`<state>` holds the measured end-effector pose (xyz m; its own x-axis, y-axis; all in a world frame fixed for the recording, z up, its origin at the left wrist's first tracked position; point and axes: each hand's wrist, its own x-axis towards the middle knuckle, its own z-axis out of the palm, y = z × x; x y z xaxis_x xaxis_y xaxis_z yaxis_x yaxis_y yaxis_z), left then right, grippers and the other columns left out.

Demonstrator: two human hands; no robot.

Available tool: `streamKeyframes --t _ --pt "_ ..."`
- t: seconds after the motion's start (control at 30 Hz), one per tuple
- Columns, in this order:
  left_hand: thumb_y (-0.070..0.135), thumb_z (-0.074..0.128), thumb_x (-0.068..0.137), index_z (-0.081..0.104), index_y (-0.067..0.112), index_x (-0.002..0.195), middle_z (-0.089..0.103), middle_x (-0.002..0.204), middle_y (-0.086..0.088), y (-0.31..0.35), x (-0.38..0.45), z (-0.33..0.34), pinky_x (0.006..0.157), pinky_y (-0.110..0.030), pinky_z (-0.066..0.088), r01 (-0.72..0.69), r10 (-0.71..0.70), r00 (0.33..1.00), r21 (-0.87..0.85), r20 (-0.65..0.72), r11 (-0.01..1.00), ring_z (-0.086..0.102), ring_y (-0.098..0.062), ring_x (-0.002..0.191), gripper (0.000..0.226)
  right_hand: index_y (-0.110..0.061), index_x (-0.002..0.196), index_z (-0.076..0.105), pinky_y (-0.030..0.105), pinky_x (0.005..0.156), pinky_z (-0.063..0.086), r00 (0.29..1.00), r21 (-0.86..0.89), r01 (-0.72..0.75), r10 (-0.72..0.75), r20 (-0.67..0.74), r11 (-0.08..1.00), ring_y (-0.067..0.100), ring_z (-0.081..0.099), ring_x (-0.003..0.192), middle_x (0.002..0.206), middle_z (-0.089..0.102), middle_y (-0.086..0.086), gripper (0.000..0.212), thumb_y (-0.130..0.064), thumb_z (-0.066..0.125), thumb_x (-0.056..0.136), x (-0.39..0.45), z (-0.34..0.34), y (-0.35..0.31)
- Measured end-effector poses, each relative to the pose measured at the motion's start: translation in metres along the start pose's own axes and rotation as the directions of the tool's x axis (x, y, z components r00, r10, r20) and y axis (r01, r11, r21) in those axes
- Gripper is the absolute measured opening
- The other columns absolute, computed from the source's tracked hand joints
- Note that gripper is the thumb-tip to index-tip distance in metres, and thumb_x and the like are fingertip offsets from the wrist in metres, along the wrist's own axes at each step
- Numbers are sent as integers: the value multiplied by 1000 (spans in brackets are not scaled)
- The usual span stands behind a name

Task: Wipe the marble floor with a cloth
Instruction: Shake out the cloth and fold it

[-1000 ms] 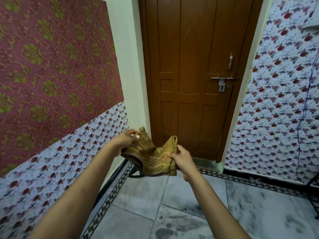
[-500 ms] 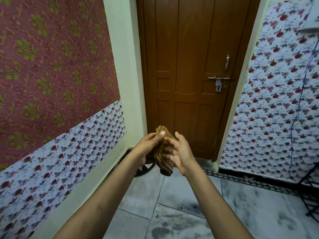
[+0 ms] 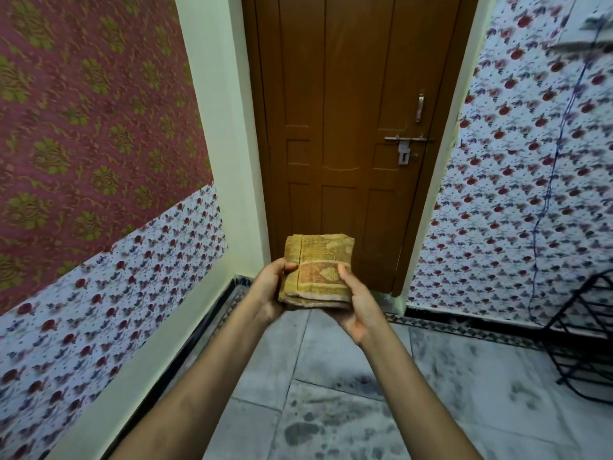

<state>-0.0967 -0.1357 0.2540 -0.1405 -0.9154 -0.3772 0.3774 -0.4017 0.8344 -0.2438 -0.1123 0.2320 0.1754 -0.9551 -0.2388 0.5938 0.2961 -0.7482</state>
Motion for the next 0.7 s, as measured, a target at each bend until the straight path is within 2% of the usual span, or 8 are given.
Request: streamKeyframes --t 0.1,0.2,0.27,0.37,0.47,0.6,0.7 --pt "26 58 89 57 8 116 68 106 -16 -19 2 -11 71 -40 56 34 -34 999 33 -10 999 65 -30 93 32 -18 105 60 37 72 56 996 -102 61 -67 -56 993 24 65 92 102 68 9 14 -19 52 93 -2 -11 10" --pt "20 64 86 50 15 130 65 115 -14 -39 8 -18 82 -44 54 -31 43 996 151 -77 988 64 -29 101 46 -17 98 63 31 67 56 986 -177 30 -58 -158 984 20 66 84 96 69 7 10 -17 58 89 -4 -26 22" --pt "20 63 88 51 18 129 66 110 -10 -49 9 -18 83 -43 54 -49 65 995 197 -74 979 65 -27 98 43 -15 97 65 30 65 57 971 -165 20 -58 -231 986 20 69 79 94 71 8 12 -20 63 86 -6 -32 29" --pt "18 61 89 56 20 118 68 99 -4 -68 11 -17 73 -35 55 -20 31 998 216 -46 976 65 -21 88 30 -12 101 66 29 58 56 932 -164 1 -61 -358 986 21 70 76 91 72 9 21 -27 66 85 -11 -44 42" --pt "18 60 90 59 25 104 68 92 0 -89 20 -6 68 -34 54 36 -32 999 256 -18 966 65 -19 83 16 -10 102 66 33 62 57 881 -120 -40 -21 -473 992 26 69 80 93 72 11 26 -30 66 85 -17 -66 49" --pt "21 59 91 59 17 118 68 100 -5 -114 31 26 75 -40 55 104 -107 994 320 -8 942 65 -25 91 28 -10 97 67 28 53 55 833 -74 -55 5 -553 996 24 69 73 88 71 10 24 -31 65 85 -28 -104 41" --pt "18 56 92 59 17 117 68 101 -6 -136 41 62 73 -40 55 141 -151 989 346 1 928 65 -26 92 24 -11 93 67 28 51 55 816 -62 -59 13 -578 996 23 69 69 86 71 9 22 -32 64 86 -36 -142 24"
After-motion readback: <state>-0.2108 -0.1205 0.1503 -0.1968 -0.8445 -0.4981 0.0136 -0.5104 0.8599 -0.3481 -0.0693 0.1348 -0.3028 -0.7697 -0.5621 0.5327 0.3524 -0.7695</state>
